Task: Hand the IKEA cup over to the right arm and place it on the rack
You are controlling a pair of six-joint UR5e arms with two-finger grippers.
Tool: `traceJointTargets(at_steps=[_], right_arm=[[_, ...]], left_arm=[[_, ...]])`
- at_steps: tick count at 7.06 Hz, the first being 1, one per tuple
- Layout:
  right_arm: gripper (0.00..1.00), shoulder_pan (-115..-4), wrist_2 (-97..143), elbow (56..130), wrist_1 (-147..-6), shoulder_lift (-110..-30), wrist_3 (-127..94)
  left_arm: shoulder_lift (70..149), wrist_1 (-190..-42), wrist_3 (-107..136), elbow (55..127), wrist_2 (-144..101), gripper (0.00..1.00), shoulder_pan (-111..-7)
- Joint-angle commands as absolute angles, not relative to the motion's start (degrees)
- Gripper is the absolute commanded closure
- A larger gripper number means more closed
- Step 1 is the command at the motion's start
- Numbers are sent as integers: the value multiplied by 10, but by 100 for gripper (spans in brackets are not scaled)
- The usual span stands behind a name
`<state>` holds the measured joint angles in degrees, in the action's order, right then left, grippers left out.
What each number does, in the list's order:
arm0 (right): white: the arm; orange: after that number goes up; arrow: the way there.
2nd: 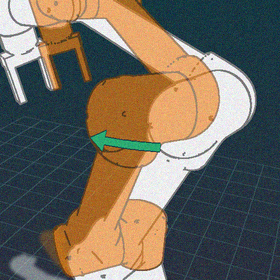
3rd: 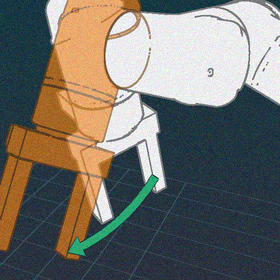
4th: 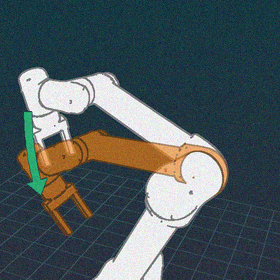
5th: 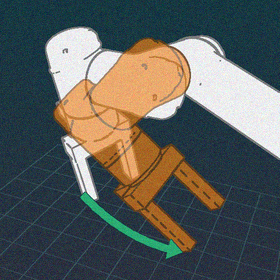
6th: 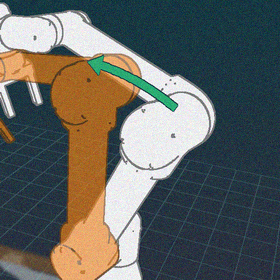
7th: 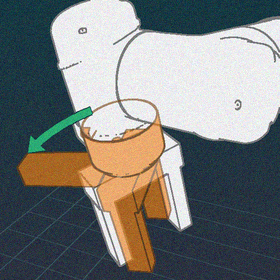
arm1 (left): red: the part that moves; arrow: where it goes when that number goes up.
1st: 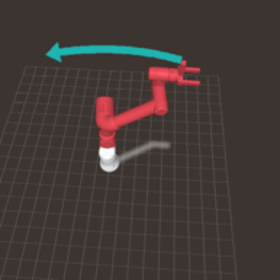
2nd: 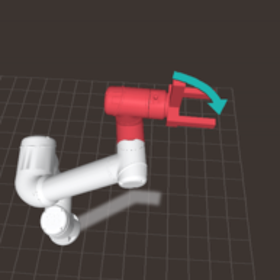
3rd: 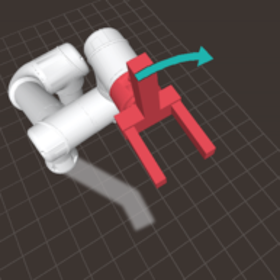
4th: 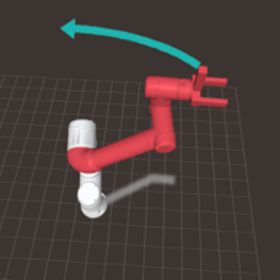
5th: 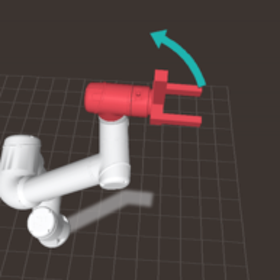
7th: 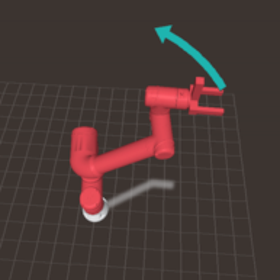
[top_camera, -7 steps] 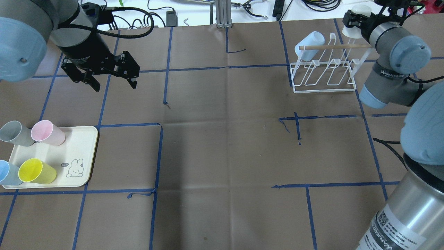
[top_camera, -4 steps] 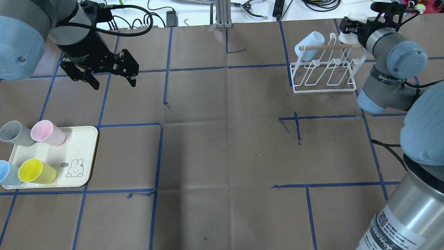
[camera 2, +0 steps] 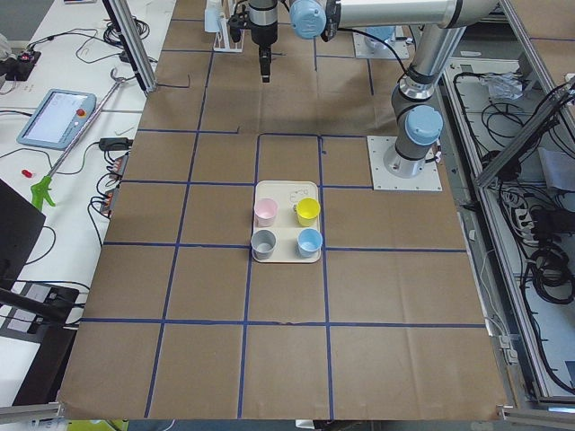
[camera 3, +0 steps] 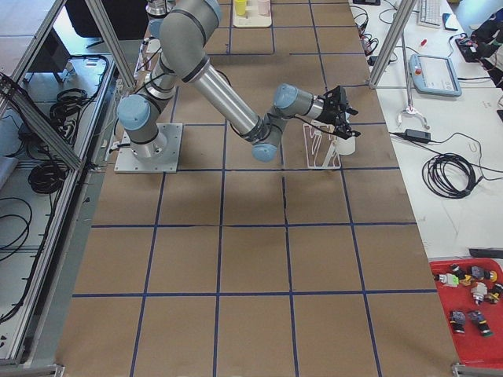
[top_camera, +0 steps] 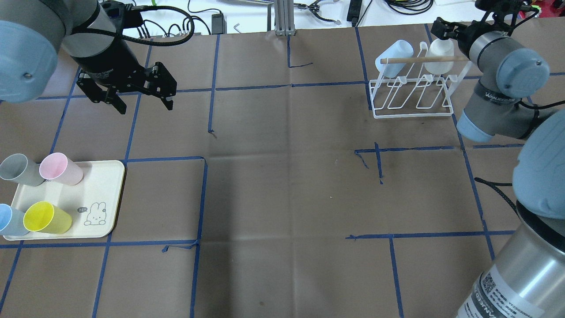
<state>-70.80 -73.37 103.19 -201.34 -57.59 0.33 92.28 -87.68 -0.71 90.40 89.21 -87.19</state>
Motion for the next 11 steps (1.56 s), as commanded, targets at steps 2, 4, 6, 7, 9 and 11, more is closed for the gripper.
traceJointTargets(at_steps=[2,4,6,7,9,11], right_arm=[[0,-720,-737,1043,-1865,-675,4],[0,-739,-738,1048,-1743,-744,9],[0,-759,-737,1046,-1523,-822,2],[0,-778,-737,1044,-1426,-850,-4],[0,-799,-741,1044,-1244,-899,-10],[0,-832,-785,1032,-1097,-931,-10]], left_arm=[[923,-876,-7,904,892,1,-872],[923,-877,-7,905,893,1,-872],[923,-876,-7,905,893,1,-872],[923,-877,-10,905,892,1,-863],[922,-877,-7,907,892,1,-857],[925,-877,-4,904,893,1,-859]])
